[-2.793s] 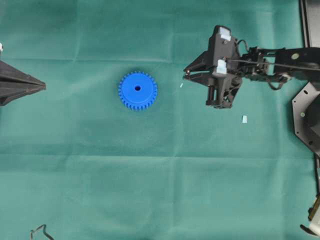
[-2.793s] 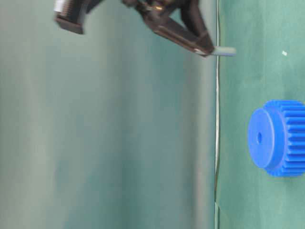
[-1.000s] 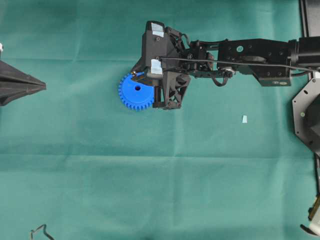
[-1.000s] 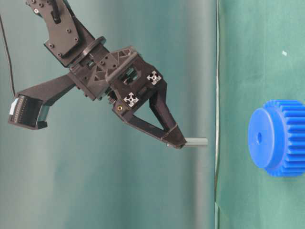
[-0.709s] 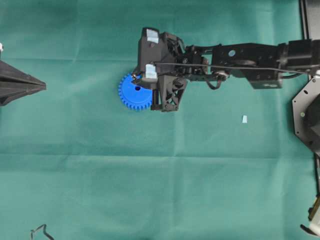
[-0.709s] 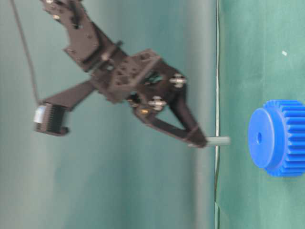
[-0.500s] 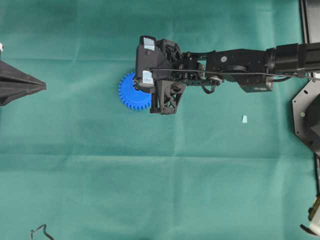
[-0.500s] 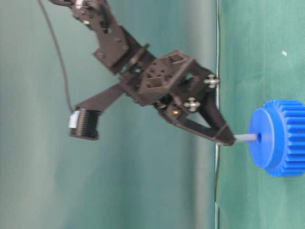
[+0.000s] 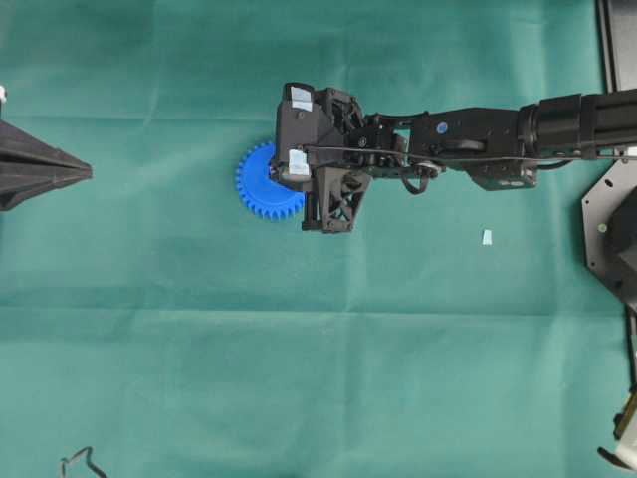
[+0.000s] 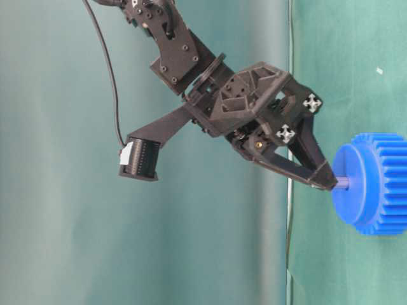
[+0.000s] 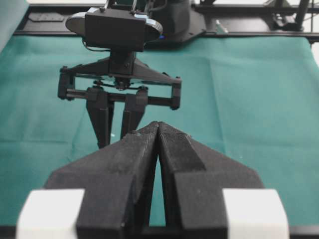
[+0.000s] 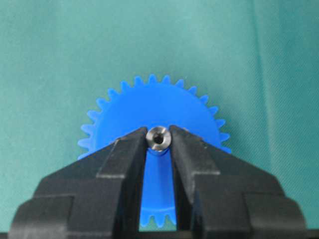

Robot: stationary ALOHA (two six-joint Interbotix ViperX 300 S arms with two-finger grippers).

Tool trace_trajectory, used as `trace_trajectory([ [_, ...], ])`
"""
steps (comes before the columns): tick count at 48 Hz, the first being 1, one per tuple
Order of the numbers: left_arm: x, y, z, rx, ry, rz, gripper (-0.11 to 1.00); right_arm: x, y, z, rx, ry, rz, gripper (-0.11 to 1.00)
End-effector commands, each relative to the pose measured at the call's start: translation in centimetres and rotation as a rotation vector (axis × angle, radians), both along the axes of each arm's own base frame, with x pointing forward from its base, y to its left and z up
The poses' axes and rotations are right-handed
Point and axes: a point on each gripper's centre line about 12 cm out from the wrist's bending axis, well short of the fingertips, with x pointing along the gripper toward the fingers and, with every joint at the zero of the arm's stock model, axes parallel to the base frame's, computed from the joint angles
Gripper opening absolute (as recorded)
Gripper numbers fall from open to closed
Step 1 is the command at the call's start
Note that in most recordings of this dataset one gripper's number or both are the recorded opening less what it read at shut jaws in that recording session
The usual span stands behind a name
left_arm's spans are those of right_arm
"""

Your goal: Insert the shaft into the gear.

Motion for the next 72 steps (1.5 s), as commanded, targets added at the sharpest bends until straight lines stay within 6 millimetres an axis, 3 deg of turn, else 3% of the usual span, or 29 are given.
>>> trace_trajectory([
  [1, 0.3, 0.0, 0.9, 0.002, -0.02, 0.0, 0.0, 0.3, -0.1, 0.7, -0.007, -0.033, 0.0, 0.17],
  [16, 0.3, 0.0, 0.8, 0.002, -0.017, 0.0, 0.0, 0.4, -0.2, -0.4, -0.009, -0.016, 0.001, 0.17],
  [47, 0.3, 0.0, 0.8, 0.003, -0.018, -0.001, 0.0, 0.4, -0.2, -0.5, -0.007, -0.01, 0.0, 0.18],
  [51, 0.3, 0.0, 0.9, 0.003, -0.018, -0.001, 0.0, 0.5, -0.2, -0.4, -0.008, -0.016, 0.0, 0.33],
  [56, 0.3, 0.0, 0.9, 0.002, -0.018, 0.001, 0.0, 0.5, -0.2, -0.3, -0.009, -0.017, 0.001, 0.66],
  [59, 0.3, 0.0, 0.9, 0.003, -0.018, -0.001, 0.0, 0.6, -0.2, -0.2, -0.009, -0.022, 0.0, 0.79],
  [62, 0.3, 0.0, 0.9, 0.003, -0.018, -0.001, 0.0, 0.7, -0.2, -0.1, -0.01, -0.026, 0.001, 0.83],
  [72, 0.3, 0.0, 0.9, 0.002, -0.018, 0.0, 0.0, 0.6, -0.2, 1.4, -0.013, -0.054, 0.0, 0.8],
])
